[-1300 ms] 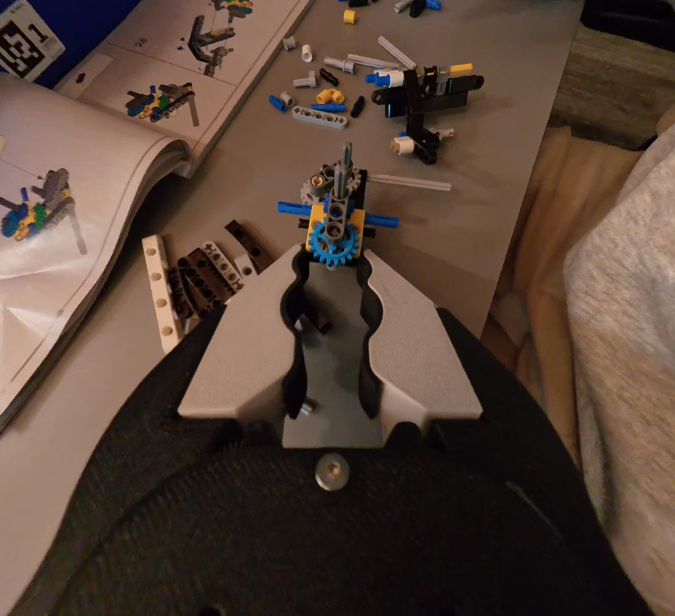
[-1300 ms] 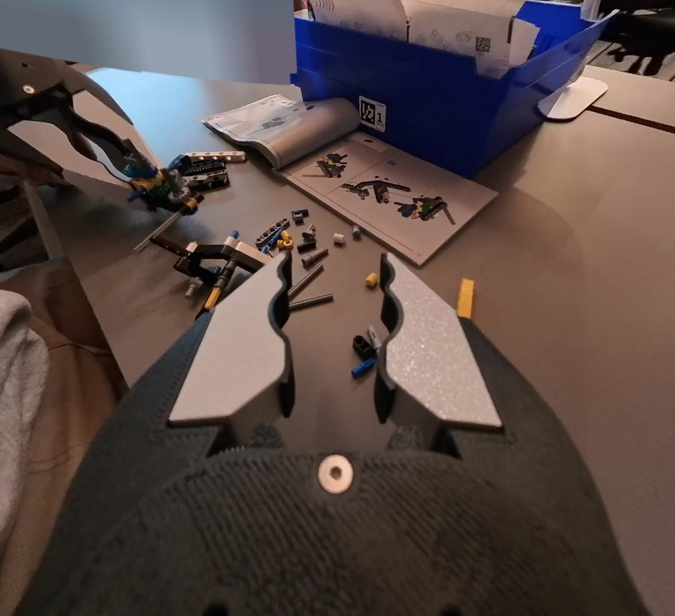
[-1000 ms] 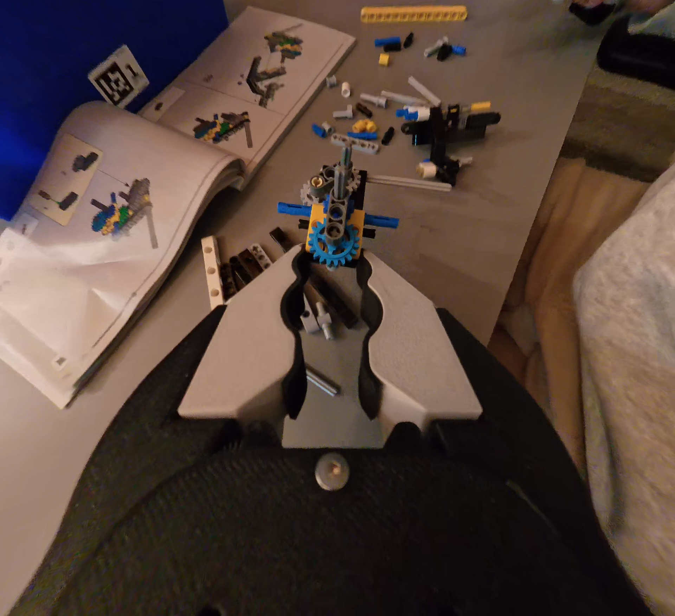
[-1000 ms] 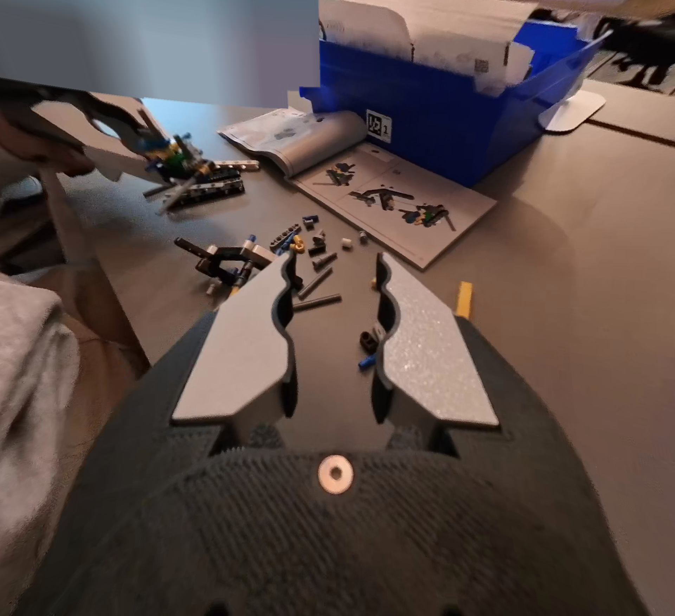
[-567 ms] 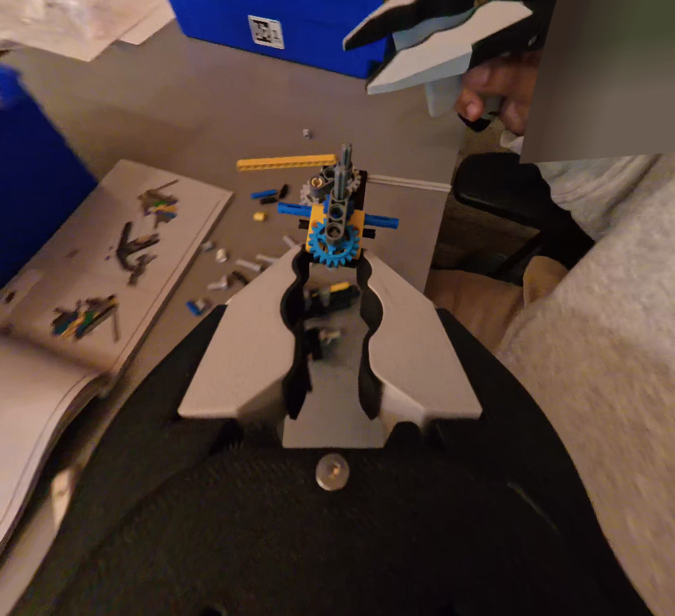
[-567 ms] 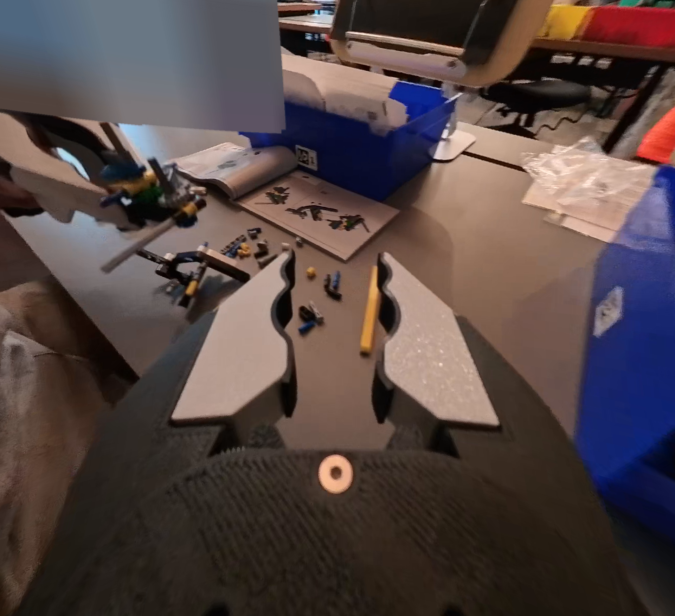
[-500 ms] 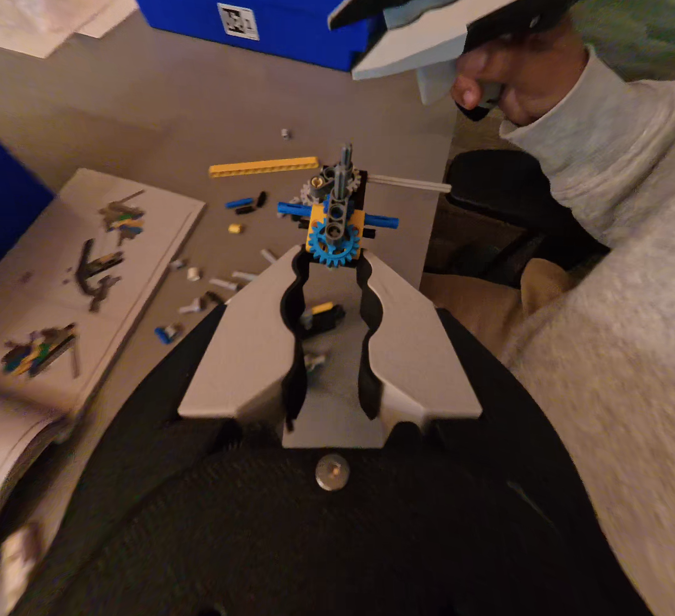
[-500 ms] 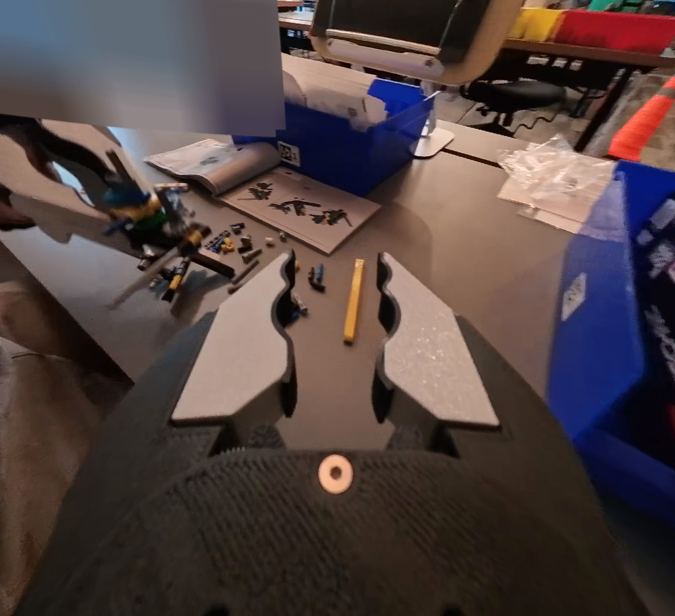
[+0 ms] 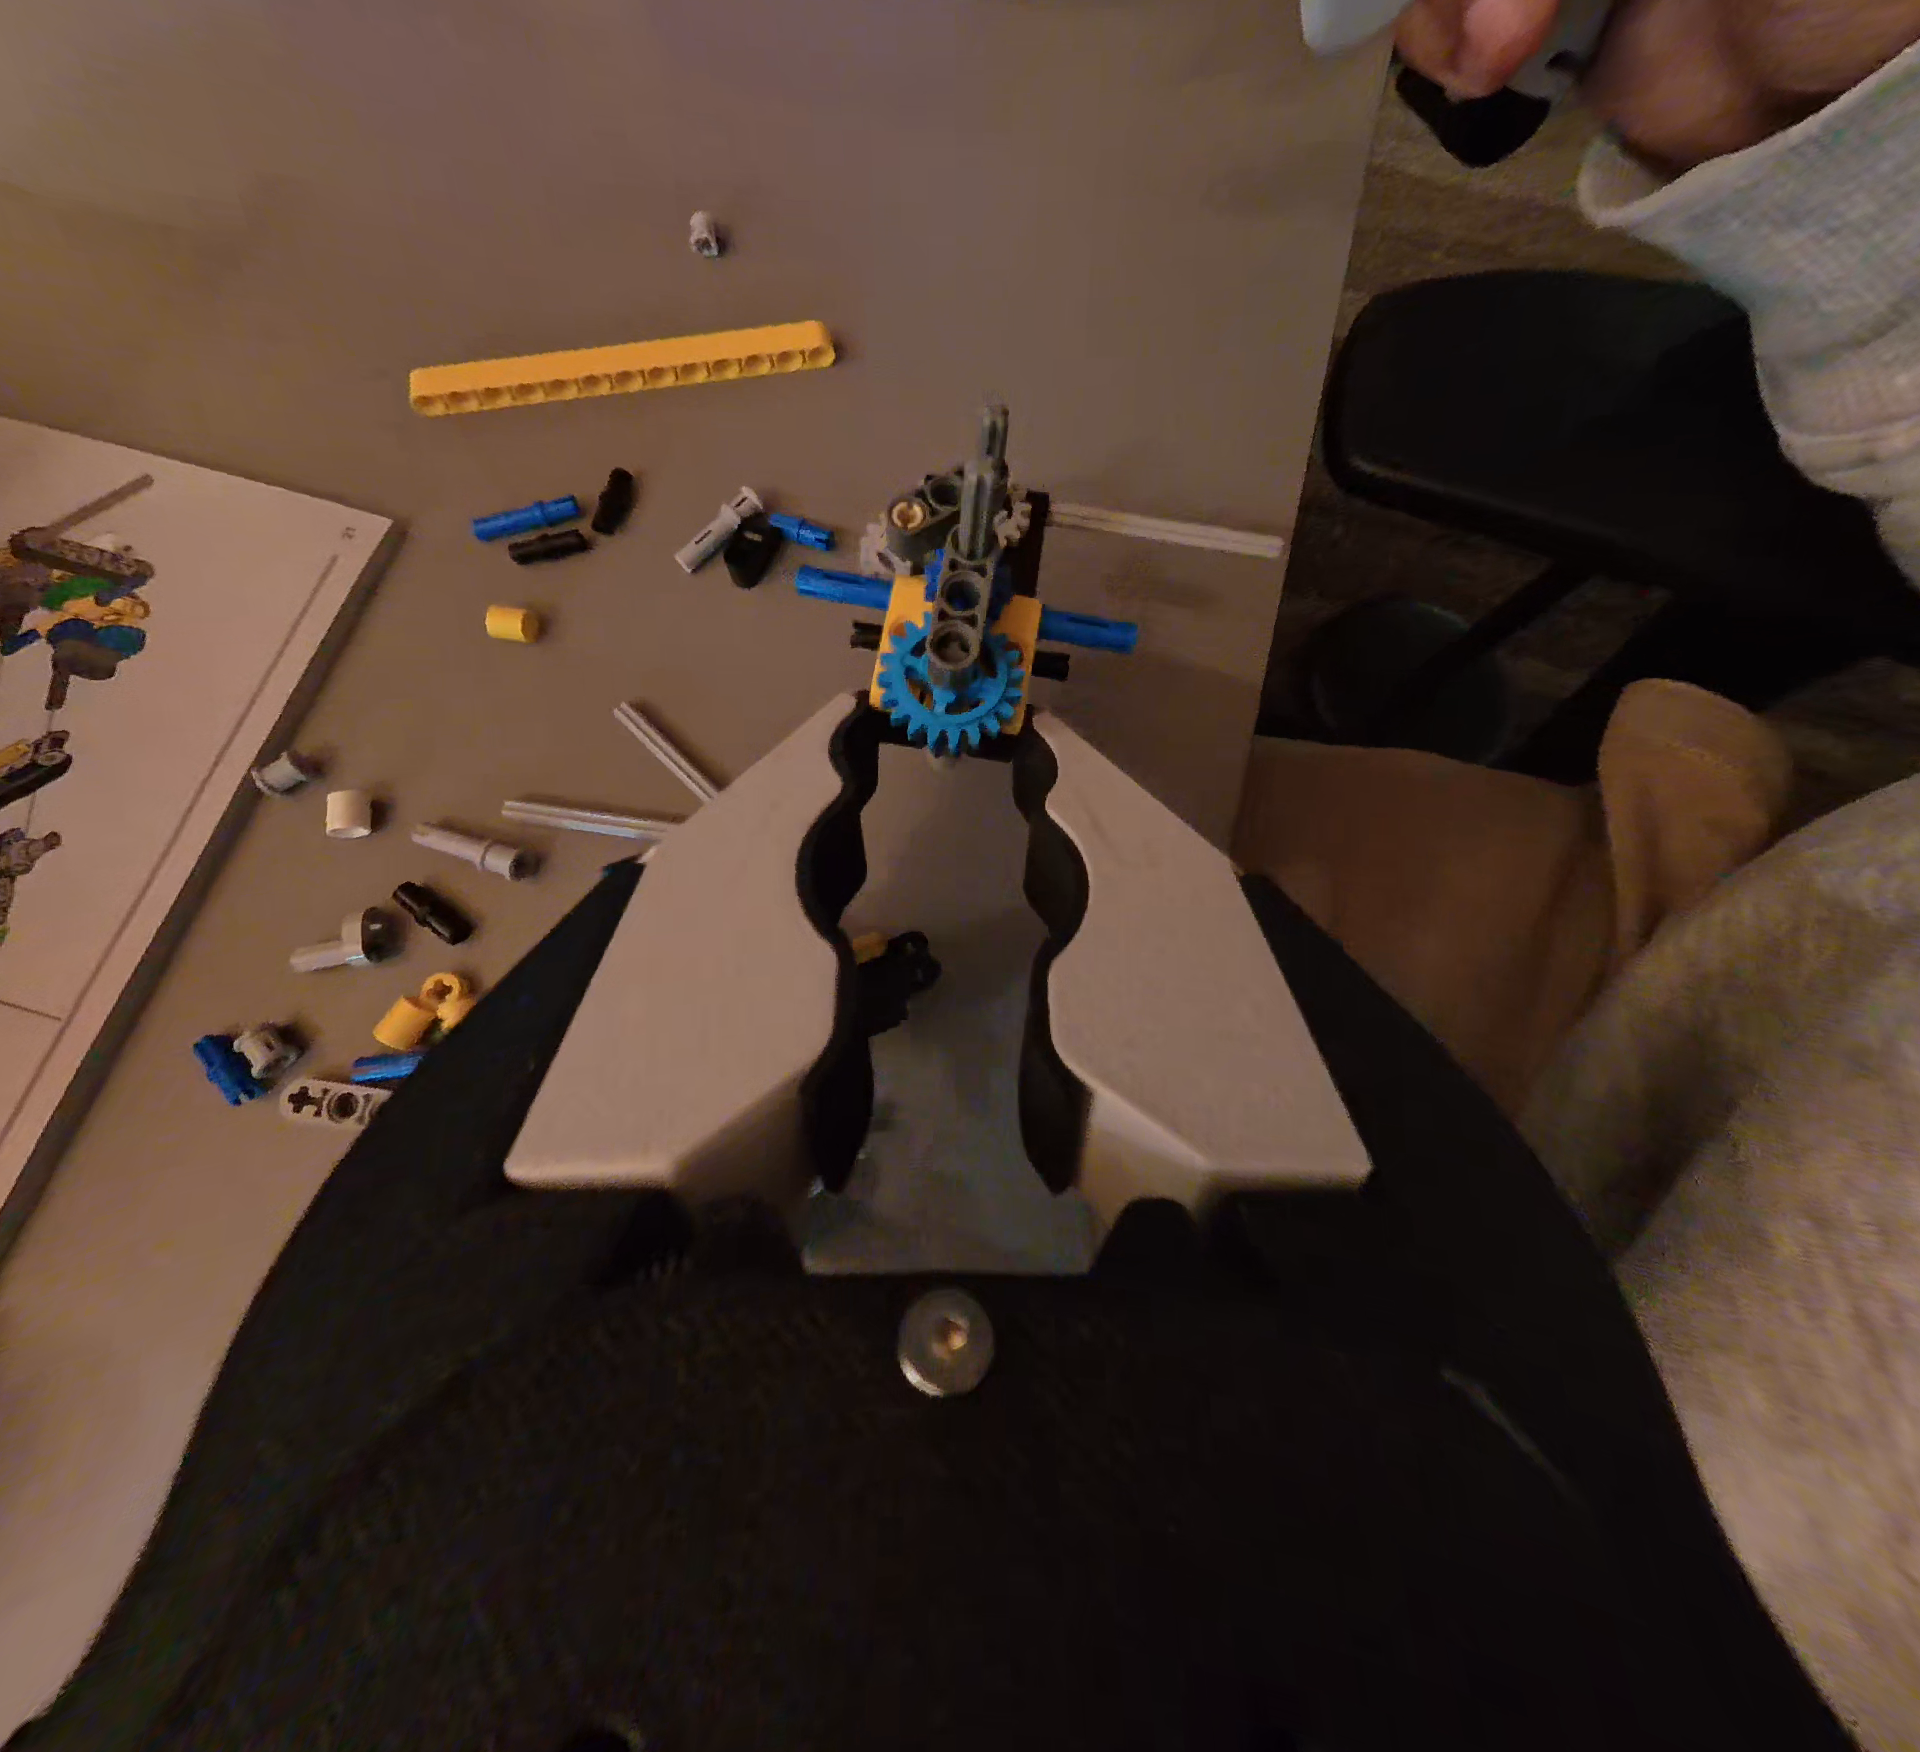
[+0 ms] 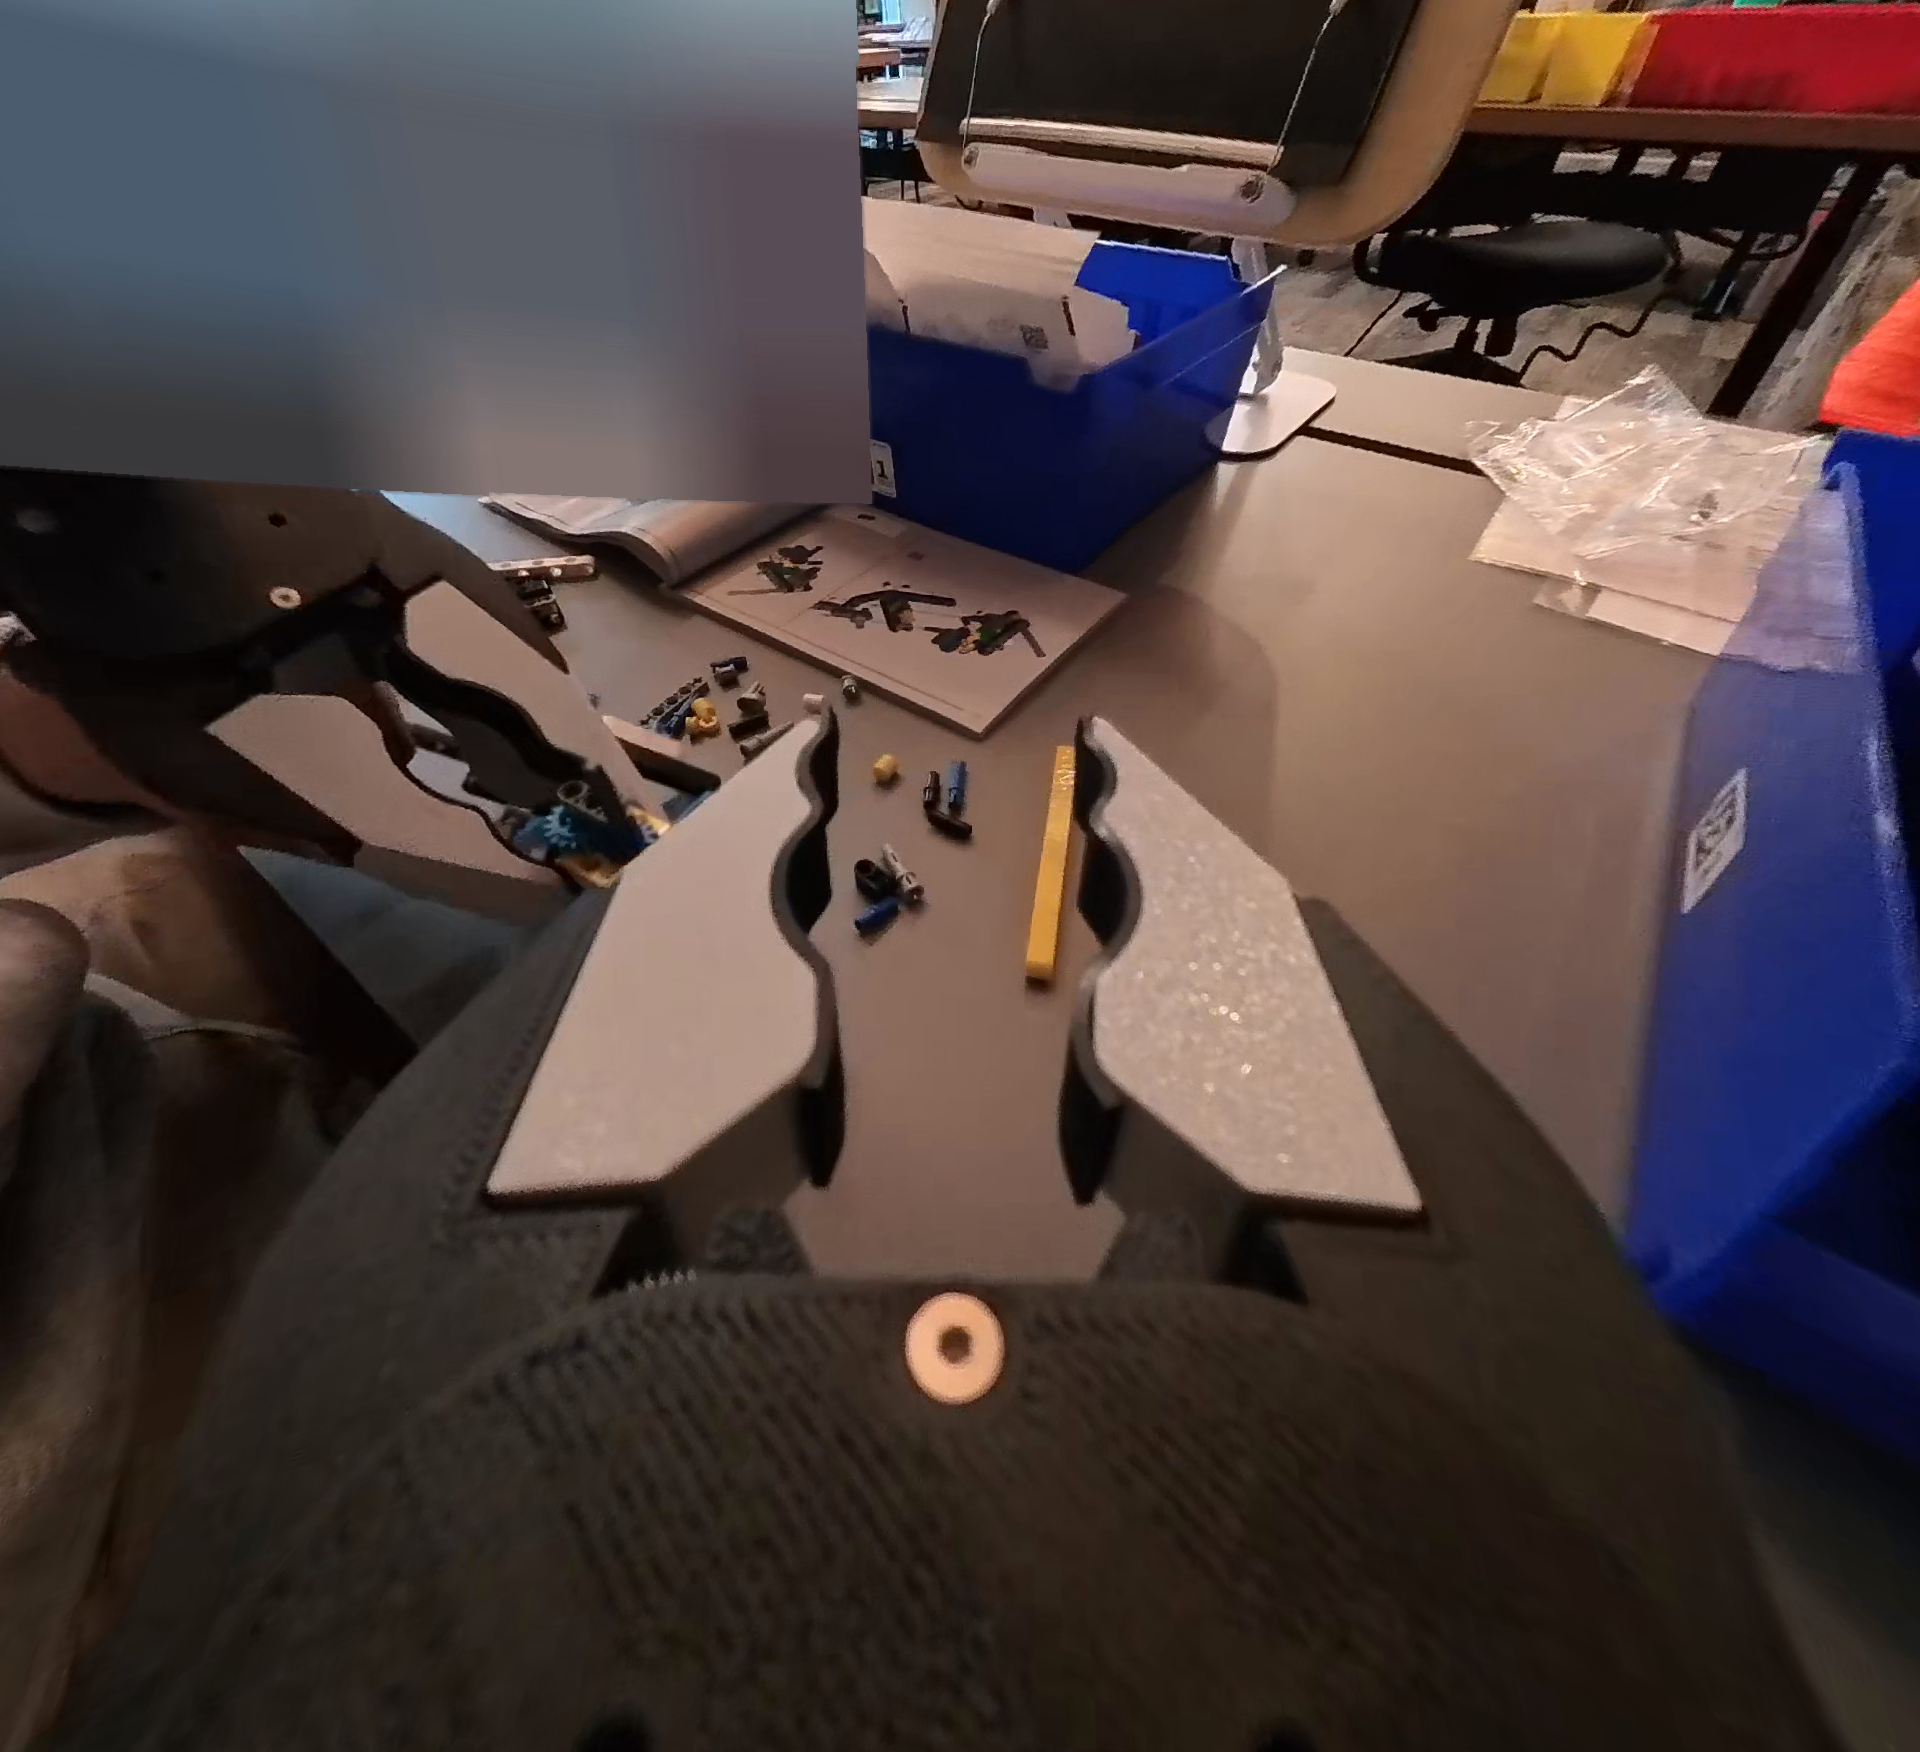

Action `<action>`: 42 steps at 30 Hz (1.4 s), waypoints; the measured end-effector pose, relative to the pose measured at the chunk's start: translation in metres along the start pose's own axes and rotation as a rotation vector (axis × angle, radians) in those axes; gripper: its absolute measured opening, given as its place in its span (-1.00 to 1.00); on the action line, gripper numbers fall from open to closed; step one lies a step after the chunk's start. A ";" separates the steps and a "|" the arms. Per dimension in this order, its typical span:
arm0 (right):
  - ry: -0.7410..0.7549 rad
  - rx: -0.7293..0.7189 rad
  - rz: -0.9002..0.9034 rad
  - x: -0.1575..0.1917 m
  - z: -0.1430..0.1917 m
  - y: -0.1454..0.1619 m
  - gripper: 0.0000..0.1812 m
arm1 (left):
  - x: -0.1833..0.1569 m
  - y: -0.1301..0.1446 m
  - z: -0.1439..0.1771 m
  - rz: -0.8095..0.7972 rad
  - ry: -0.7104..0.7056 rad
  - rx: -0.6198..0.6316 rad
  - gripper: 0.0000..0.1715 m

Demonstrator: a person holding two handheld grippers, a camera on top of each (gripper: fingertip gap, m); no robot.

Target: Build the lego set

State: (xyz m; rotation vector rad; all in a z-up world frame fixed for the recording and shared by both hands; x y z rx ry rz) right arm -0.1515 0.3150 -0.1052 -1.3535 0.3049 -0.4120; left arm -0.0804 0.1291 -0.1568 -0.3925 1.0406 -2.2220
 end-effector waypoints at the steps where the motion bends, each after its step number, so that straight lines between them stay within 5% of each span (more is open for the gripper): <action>1: 0.000 0.003 0.000 0.000 -0.001 0.000 -0.51 | 0.000 0.001 -0.001 0.000 0.003 0.003 -0.71; 19: -0.007 0.002 -0.017 -0.001 0.000 0.000 -0.51 | 0.003 0.002 -0.002 -0.026 -0.013 0.046 -0.71; 27: -0.354 0.360 -0.185 0.013 -0.012 0.032 -0.71 | 0.002 0.005 -0.006 -0.053 -0.027 0.110 -0.72; 31: -0.387 0.499 -0.183 0.021 -0.023 0.049 -0.67 | 0.002 0.007 -0.009 -0.062 -0.024 0.127 -0.72; 42: -0.405 0.481 -0.216 0.027 -0.037 0.056 -0.46 | 0.004 0.009 -0.009 -0.062 0.001 0.123 -0.72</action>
Point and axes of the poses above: each gripper's, where its closed fingertips meet, z back along the fingers, y out of its underside, x = y × z across the jaws, the point moved 9 cm from there along z, back along the fingers, and after that the axes turned 2 degrees about -y, right-handed, at the moved point
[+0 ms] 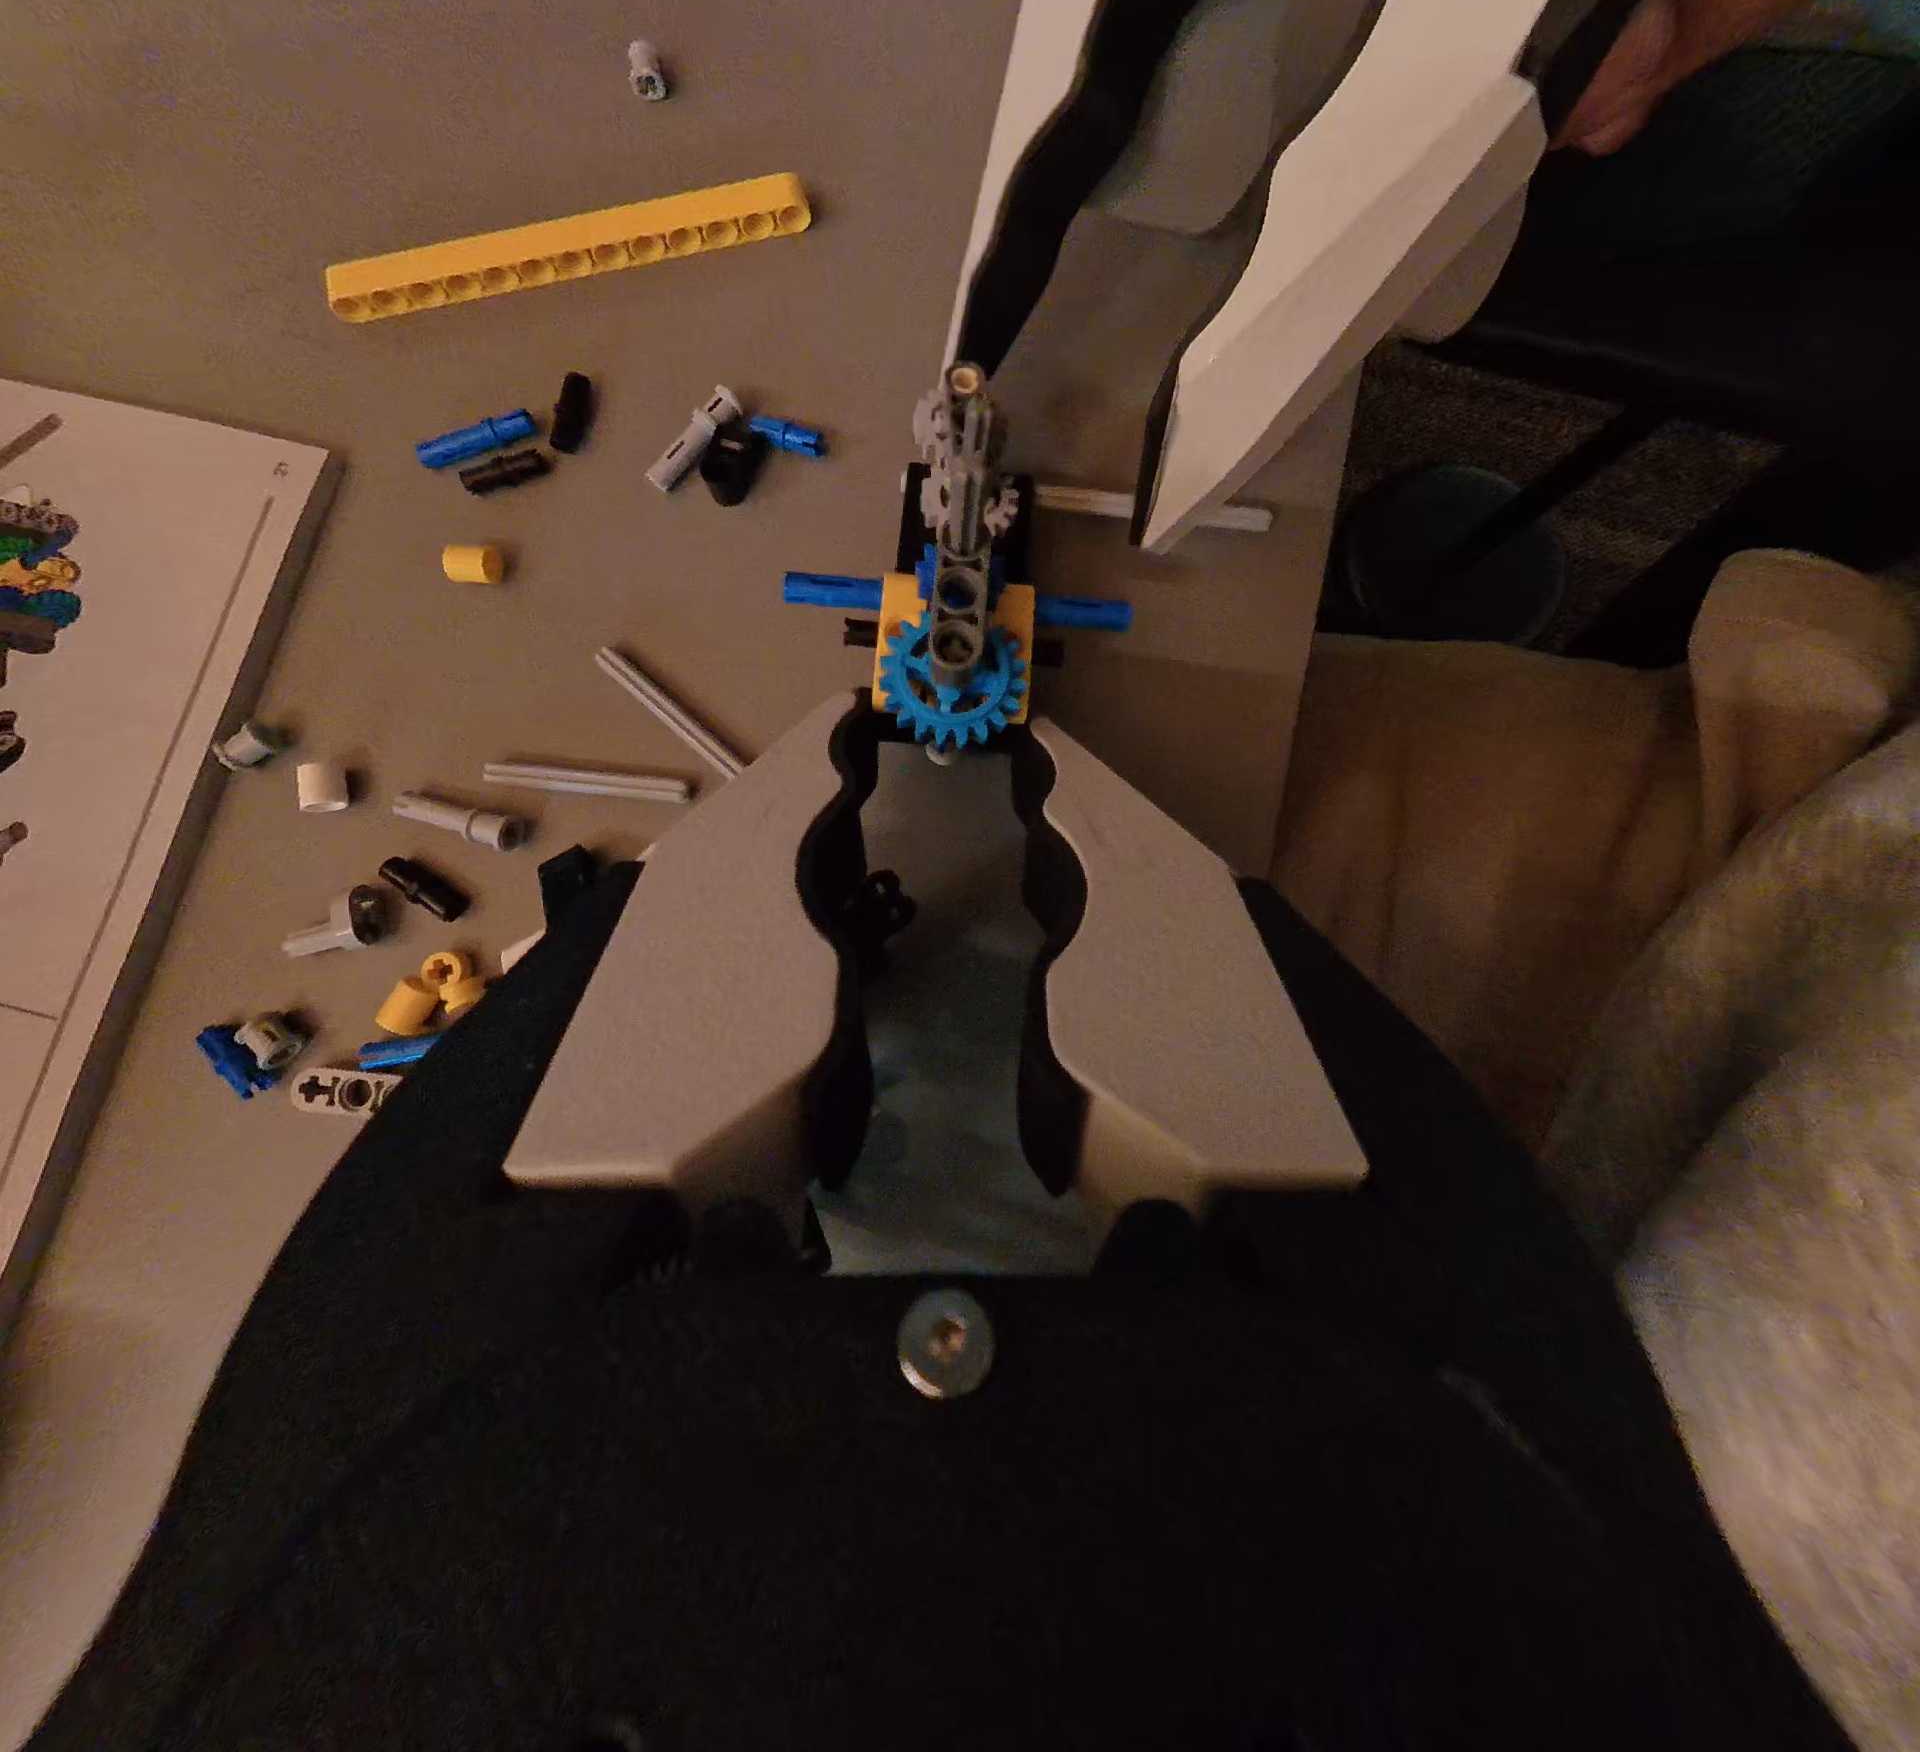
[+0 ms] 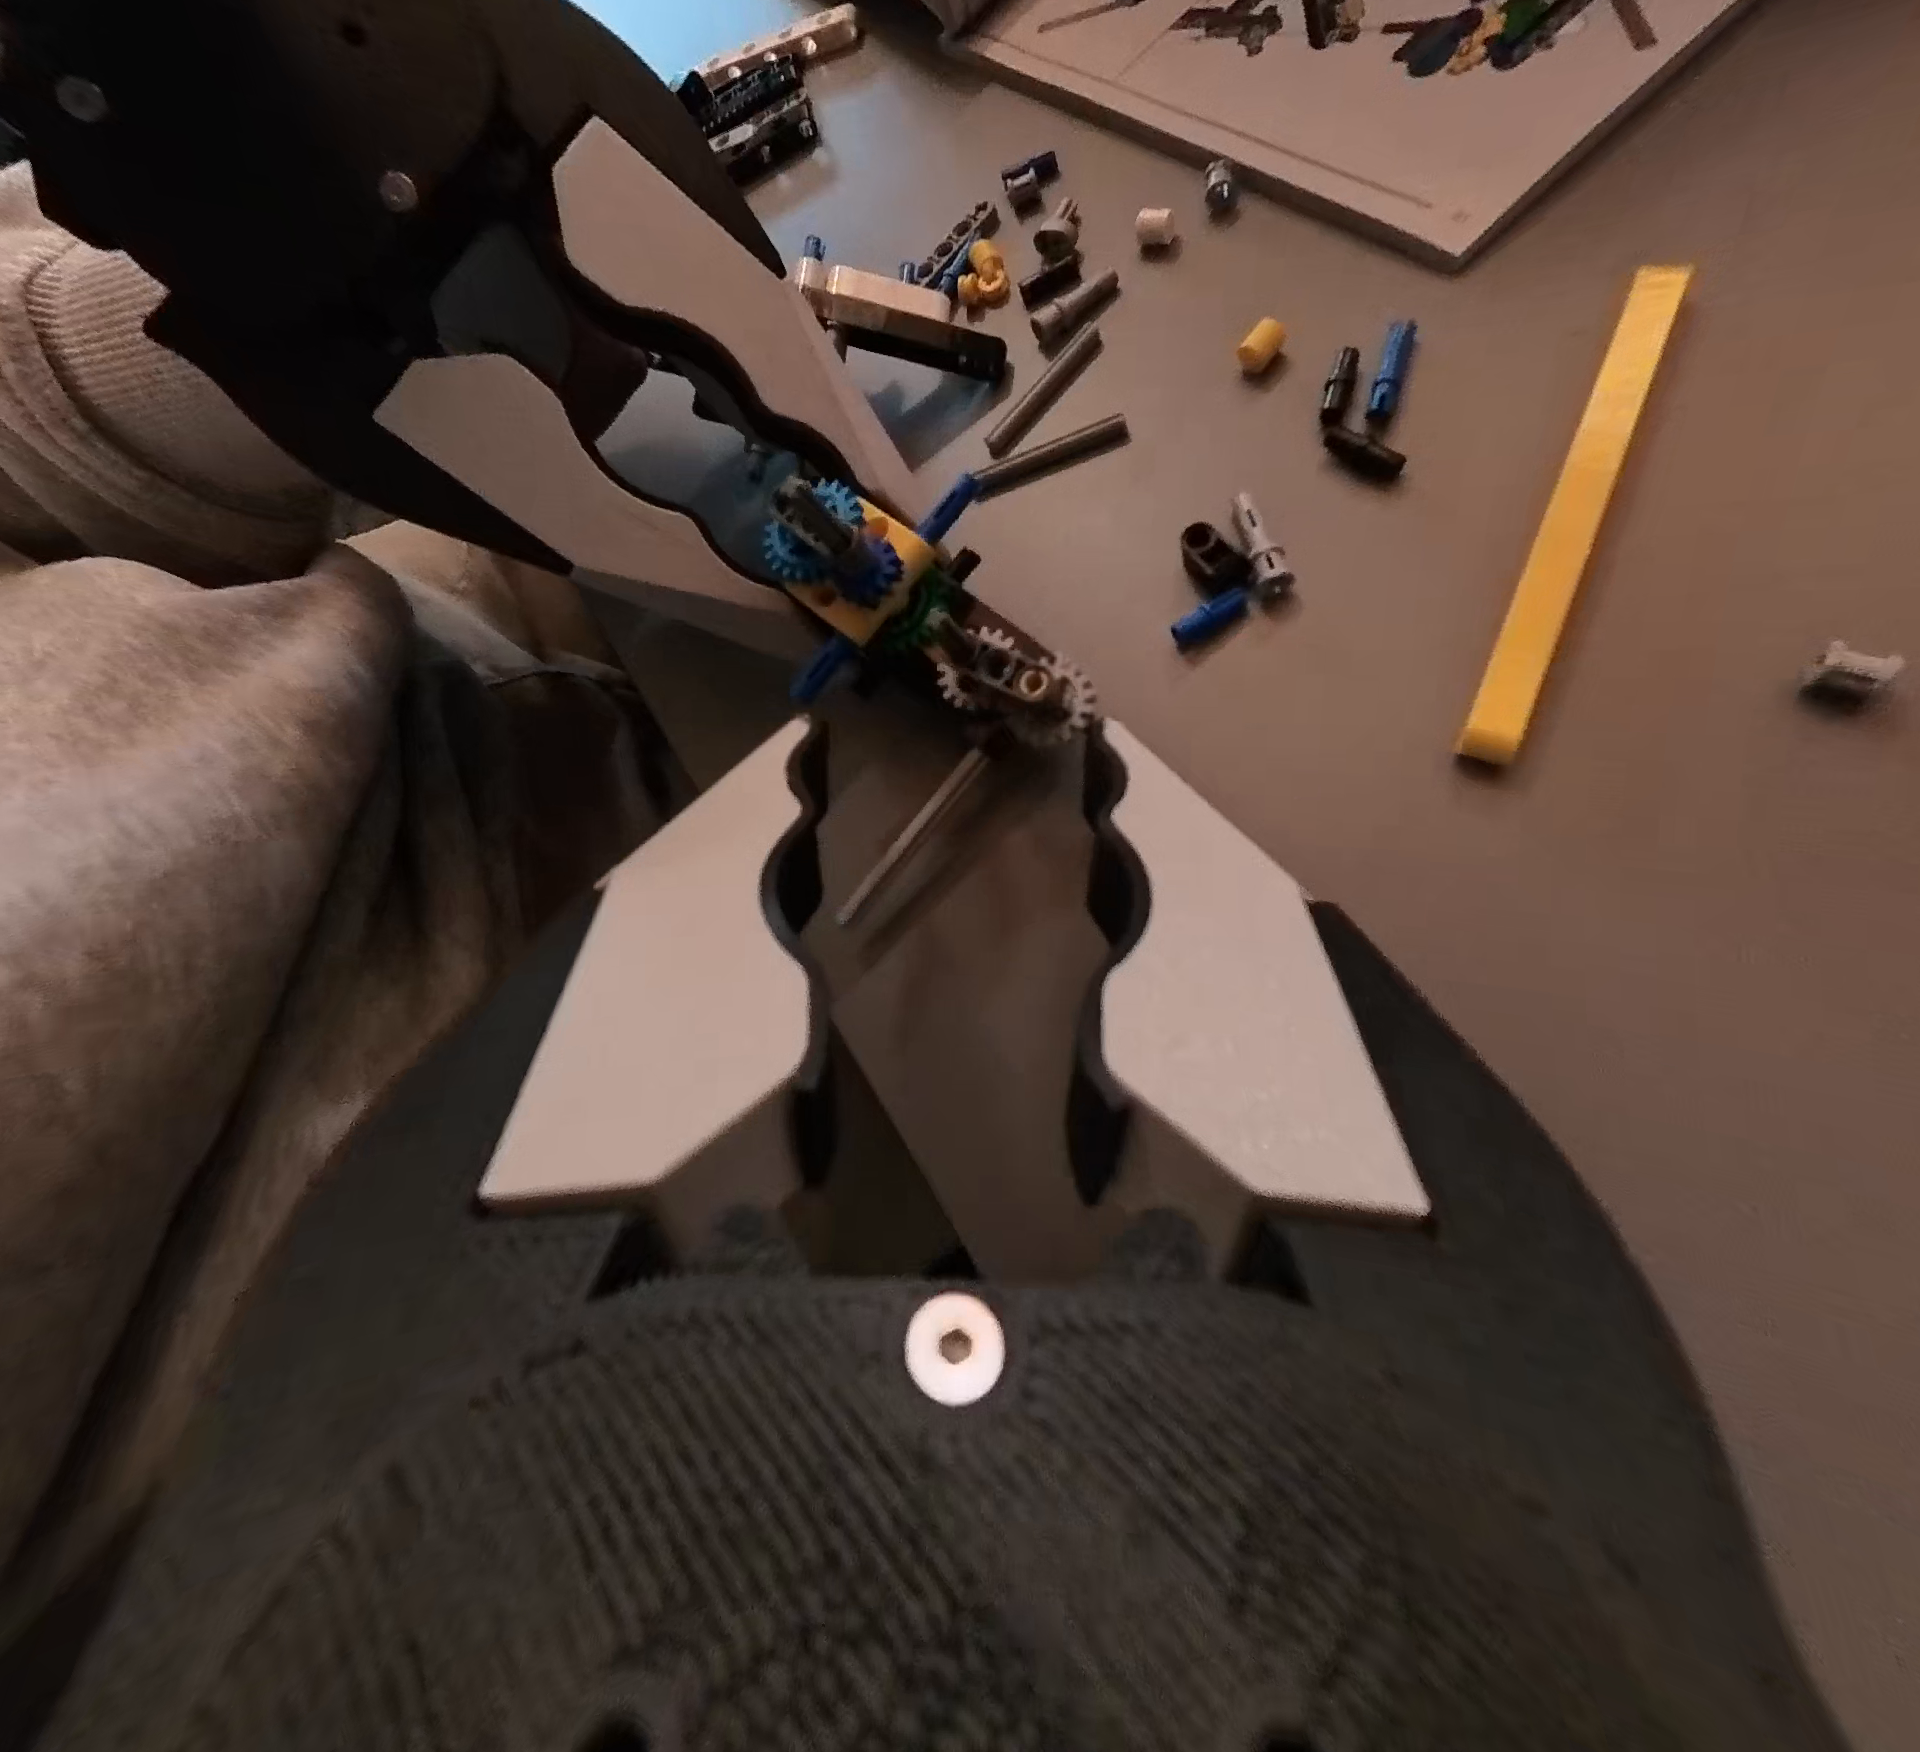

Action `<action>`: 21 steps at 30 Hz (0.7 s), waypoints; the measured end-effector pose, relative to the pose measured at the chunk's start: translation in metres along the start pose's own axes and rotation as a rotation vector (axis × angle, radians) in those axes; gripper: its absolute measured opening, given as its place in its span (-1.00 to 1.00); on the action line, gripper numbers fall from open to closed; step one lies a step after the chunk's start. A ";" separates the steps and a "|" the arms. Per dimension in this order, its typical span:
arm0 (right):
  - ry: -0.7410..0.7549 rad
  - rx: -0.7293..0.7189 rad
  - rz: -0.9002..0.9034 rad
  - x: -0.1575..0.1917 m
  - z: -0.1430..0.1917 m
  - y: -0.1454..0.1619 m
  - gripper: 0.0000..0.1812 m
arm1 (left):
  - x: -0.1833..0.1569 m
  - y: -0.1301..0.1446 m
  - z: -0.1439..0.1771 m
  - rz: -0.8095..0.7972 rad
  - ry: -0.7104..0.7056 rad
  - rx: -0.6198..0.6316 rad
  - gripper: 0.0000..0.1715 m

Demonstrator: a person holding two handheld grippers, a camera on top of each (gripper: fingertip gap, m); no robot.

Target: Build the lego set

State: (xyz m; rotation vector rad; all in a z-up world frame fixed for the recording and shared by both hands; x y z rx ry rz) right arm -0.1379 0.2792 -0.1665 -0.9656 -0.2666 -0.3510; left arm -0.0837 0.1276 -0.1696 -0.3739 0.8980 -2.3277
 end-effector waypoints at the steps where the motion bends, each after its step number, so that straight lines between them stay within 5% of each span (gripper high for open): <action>1: -0.003 -0.010 0.000 0.000 -0.001 -0.001 -0.44 | 0.000 0.000 0.000 -0.001 0.002 0.000 -0.72; 21: -0.094 -0.070 0.076 0.016 -0.017 -0.009 0.08 | -0.002 0.000 -0.001 -0.014 0.029 -0.002 -0.72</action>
Point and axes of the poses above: each gripper's, where its closed fingertips meet, z back along the fingers, y out of its underside, x = y × z across the jaws, the point moved 9 cm from there along z, back along the fingers, and after that the axes turned 2 degrees about -y, right-handed, at the moved point
